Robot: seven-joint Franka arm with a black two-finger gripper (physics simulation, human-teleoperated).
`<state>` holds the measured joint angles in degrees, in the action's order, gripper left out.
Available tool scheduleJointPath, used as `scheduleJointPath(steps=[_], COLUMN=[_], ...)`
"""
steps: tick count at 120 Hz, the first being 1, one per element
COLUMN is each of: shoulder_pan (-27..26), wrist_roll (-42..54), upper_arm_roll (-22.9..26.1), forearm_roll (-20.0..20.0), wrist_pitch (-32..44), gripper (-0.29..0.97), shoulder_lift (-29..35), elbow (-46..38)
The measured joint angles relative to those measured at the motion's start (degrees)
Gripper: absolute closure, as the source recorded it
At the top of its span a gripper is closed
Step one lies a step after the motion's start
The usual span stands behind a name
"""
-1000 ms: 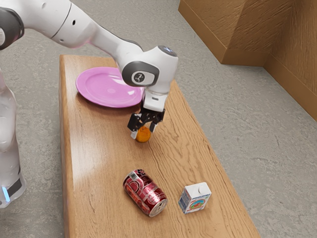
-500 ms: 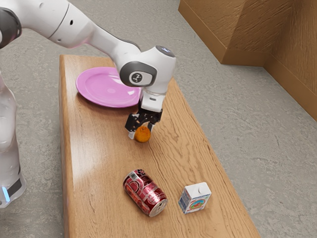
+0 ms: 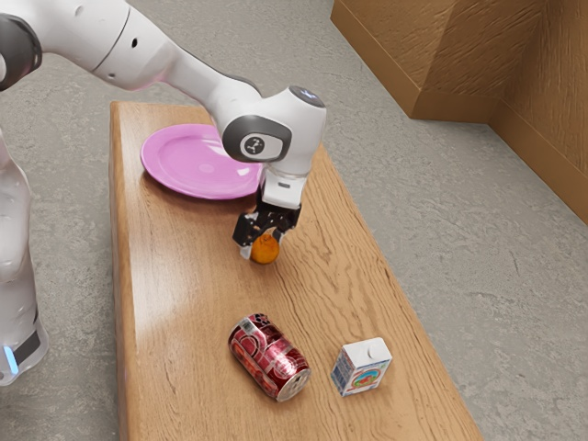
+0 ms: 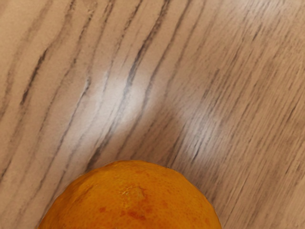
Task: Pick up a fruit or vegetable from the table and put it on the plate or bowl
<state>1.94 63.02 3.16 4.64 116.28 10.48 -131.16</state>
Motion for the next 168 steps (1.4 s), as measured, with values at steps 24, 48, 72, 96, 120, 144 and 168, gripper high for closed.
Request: scheduleJointPath(steps=[24, 48, 72, 96, 120, 144, 168], shoulder_pan=[0.0, 0.0, 0.0, -0.1, -0.1, 0.0, 0.0], wrist_roll=[-0.6, -1.1, -1.6, -2.0, -2.4, -2.6, -2.8], upper_arm_roll=[0.0, 0.0, 0.1, 0.3, -0.8, -4.4, -9.5], forearm_roll=[-0.3, -0.3, -0.4, -0.5, -0.8, -2.5, -4.9], wrist_pitch=[0.3, 0.6, 0.4, -0.8, -3.5, -6.9, -8.8], gripper=[0.40, 0.40, 0.39, 0.40, 0.40, 0.40, 0.39], shoulder_lift=[0.0, -0.1, -0.2, 0.7, 3.1, 4.5, 5.3], elbow=[0.0, 0.0, 0.3, 1.9, 4.2, 7.4, 7.5])
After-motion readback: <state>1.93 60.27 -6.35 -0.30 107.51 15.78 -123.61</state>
